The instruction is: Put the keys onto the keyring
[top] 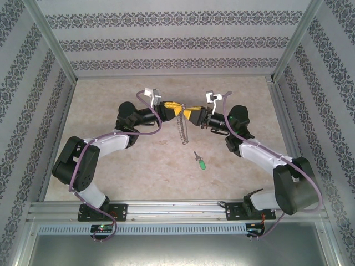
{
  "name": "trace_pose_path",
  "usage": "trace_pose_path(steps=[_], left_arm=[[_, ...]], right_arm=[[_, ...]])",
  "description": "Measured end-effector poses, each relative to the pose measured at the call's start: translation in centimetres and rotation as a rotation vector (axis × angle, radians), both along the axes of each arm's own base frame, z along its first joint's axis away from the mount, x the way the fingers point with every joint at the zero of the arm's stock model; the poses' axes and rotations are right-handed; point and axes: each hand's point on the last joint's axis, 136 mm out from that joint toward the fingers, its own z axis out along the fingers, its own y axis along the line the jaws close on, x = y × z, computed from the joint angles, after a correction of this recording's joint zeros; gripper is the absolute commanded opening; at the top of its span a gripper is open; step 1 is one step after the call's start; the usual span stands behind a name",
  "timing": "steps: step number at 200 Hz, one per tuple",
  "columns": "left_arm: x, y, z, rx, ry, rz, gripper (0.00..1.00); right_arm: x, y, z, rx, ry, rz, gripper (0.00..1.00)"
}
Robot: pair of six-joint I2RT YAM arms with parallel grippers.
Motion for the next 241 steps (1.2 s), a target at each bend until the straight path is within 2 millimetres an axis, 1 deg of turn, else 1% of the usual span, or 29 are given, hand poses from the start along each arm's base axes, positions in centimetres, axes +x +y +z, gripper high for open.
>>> trace_pose_path(steps=[104,135,162,179,205,213,220,232,241], left_arm=[[0.26,0.2,0.19,-0.008,0.01,0.01,0.0],[0.27,0.2,0.17,-0.009,0.015,0.009,0.0],[0.27,0.2,0.18,-0.01,0.018,0.008,0.0],[0.27,0.2,0.18,-0.011,0.02,0.008,0.0],[0.16,0.22,0.23,-0.012,0.02,0.001,0.0],[0.13,0.27,0.29,-0.013,0.018,-0.001,0.0],[0.11,0.32,0.3,-0.013,0.016,-0.003,0.0],[0.08,0.34,0.31,-0.012,0.015,-0.005,0.0],[0.06,0.33,0.29,-0.011,0.015,-0.006,0.0]], right_arm=[[0.32,0.19,0.36,-0.006,0.001,0.001,0.3],[0.38,0.22,0.4,-0.012,-0.005,0.0,0.33],[0.48,0.24,0.49,-0.014,-0.005,-0.002,0.32],[0.53,0.23,0.51,-0.015,-0.006,-0.004,0.3],[0.66,0.19,0.46,-0.016,-0.003,-0.011,0.16],[0.7,0.19,0.45,-0.017,-0.001,-0.012,0.15],[0.75,0.18,0.42,-0.017,0.003,-0.015,0.17],[0.78,0.17,0.44,-0.016,0.006,-0.016,0.3],[0.79,0.12,0.53,-0.017,-0.001,-0.017,0.33]])
